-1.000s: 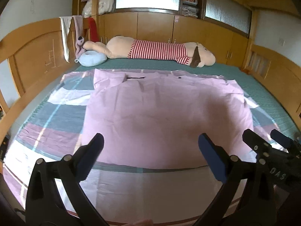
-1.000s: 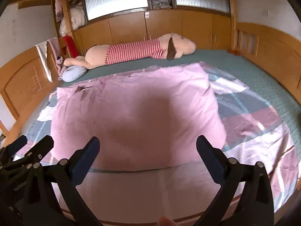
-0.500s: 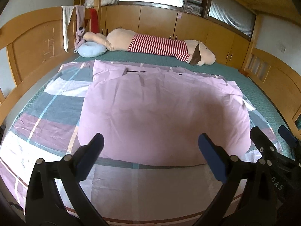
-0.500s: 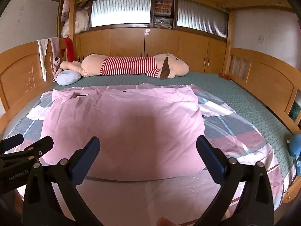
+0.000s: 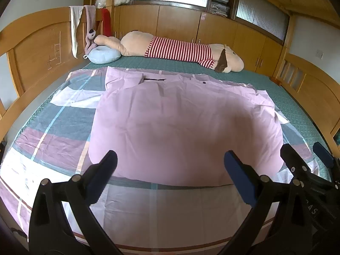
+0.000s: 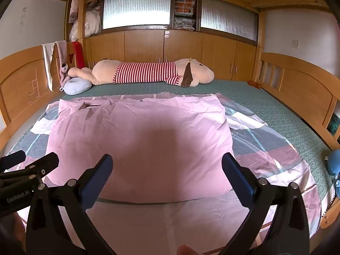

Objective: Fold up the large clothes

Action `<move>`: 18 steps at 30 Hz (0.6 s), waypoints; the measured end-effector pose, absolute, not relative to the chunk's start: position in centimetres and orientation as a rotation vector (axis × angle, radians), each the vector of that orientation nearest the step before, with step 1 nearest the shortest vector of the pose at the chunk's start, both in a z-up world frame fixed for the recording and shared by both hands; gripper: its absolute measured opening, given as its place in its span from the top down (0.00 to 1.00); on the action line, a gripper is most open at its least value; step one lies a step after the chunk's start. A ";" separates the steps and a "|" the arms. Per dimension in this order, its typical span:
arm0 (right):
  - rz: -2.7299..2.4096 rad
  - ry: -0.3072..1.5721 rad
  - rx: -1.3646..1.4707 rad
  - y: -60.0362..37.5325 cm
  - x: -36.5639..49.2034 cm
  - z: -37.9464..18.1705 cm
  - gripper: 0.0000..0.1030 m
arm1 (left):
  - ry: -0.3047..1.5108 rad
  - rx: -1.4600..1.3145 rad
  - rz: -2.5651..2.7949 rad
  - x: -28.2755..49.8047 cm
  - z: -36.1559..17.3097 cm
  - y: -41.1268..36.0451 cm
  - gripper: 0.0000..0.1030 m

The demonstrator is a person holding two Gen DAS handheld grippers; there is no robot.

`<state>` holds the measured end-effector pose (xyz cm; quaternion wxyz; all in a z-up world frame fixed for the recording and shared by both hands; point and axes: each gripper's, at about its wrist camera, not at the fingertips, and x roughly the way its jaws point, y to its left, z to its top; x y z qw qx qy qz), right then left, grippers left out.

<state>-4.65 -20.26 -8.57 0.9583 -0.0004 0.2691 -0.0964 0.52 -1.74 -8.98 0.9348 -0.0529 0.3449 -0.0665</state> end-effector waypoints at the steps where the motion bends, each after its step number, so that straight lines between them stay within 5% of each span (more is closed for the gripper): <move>1: -0.195 0.546 -0.001 -20.3 -4.7 -8.6 0.01 | 0.705 -0.109 -0.135 0.5 -9.0 -1.7 0.02; 18: -0.190 0.552 -0.003 -20.2 -4.7 -8.8 0.01 | 0.714 -0.114 -0.130 0.7 -9.2 -1.5 0.02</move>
